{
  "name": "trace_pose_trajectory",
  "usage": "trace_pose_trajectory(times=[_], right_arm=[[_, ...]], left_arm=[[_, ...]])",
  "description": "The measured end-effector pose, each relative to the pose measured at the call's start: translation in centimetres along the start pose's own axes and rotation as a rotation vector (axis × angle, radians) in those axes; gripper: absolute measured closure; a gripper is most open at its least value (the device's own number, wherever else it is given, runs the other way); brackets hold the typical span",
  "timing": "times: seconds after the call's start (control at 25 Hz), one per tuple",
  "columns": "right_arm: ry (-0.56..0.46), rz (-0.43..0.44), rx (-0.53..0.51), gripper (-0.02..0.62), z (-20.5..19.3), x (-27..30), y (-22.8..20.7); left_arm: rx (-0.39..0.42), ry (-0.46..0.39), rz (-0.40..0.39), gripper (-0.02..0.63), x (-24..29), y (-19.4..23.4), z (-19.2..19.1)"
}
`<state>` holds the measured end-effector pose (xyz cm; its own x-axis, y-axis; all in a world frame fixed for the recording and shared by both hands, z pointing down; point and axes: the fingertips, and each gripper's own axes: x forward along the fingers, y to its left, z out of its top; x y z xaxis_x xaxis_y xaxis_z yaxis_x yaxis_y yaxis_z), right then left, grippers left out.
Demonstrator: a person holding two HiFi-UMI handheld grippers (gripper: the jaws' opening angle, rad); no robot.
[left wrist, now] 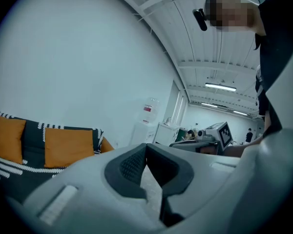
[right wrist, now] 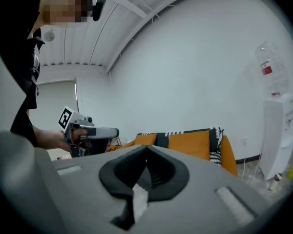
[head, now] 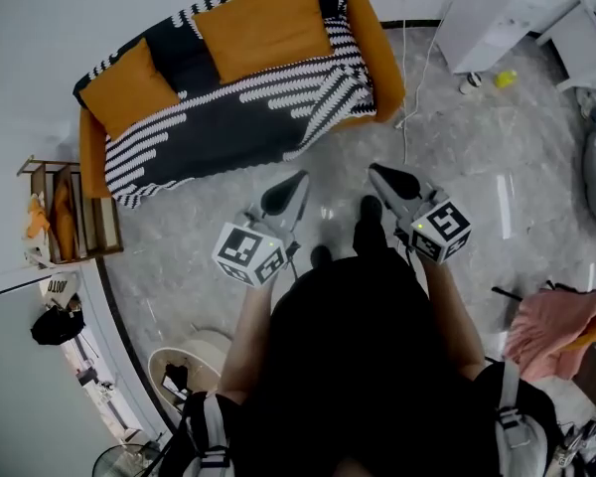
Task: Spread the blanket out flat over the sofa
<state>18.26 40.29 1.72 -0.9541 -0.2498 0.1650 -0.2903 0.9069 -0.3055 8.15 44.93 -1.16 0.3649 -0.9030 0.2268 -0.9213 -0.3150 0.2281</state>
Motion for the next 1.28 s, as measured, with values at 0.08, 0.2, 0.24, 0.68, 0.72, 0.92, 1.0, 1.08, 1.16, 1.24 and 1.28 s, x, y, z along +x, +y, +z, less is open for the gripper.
trace_pose_trajectory(times=[0.08,0.2,0.24,0.68,0.72,0.92,1.0,1.08,1.16,1.24,1.28], right_arm=[[0.012,0.033,-0.007,0.592,0.6,0.6,-1.8],[0.027,0.091,-0.024,0.592,0.7,1.1,-4.5],[0.031,0.106,-0.021,0.592,0.6,1.3,-5.5],[0.147,0.149,-0.028,0.592,-1.7,5.0,-13.7],[0.155,0.138,-0.026,0.592,-2.0,5.5,-14.5],[0.208,0.076,-0.057,0.592,-3.4,8.6,-18.3],[0.239,0.044,-0.071,0.592,-4.2,10.1,-20.3],[0.274,0.015,-0.080,0.592,-5.2,12.0,-22.3],[0.305,-0.014,-0.081,0.592,-6.2,13.9,-23.9],[0.330,-0.044,-0.073,0.592,-7.1,15.7,-25.4],[0.343,-0.060,-0.068,0.592,-7.5,16.6,-26.2]], left_arm=[[0.001,0.001,0.015,0.595,2.3,0.0,0.7],[-0.003,0.010,0.043,0.595,5.6,-0.3,1.1],[-0.007,0.010,0.054,0.595,6.6,-0.3,1.1],[-0.078,-0.004,0.120,0.595,13.7,2.6,0.6],[-0.078,0.002,0.120,0.595,14.1,3.0,0.5],[-0.076,0.038,0.091,0.595,16.2,6.0,-0.6],[-0.075,0.052,0.070,0.595,17.6,7.7,-1.1],[-0.073,0.060,0.045,0.595,19.2,9.8,-1.5],[-0.074,0.069,0.019,0.595,20.8,12.0,-1.8],[-0.077,0.081,-0.011,0.595,22.4,14.0,-2.0],[-0.078,0.087,-0.028,0.595,23.2,14.9,-2.1]])
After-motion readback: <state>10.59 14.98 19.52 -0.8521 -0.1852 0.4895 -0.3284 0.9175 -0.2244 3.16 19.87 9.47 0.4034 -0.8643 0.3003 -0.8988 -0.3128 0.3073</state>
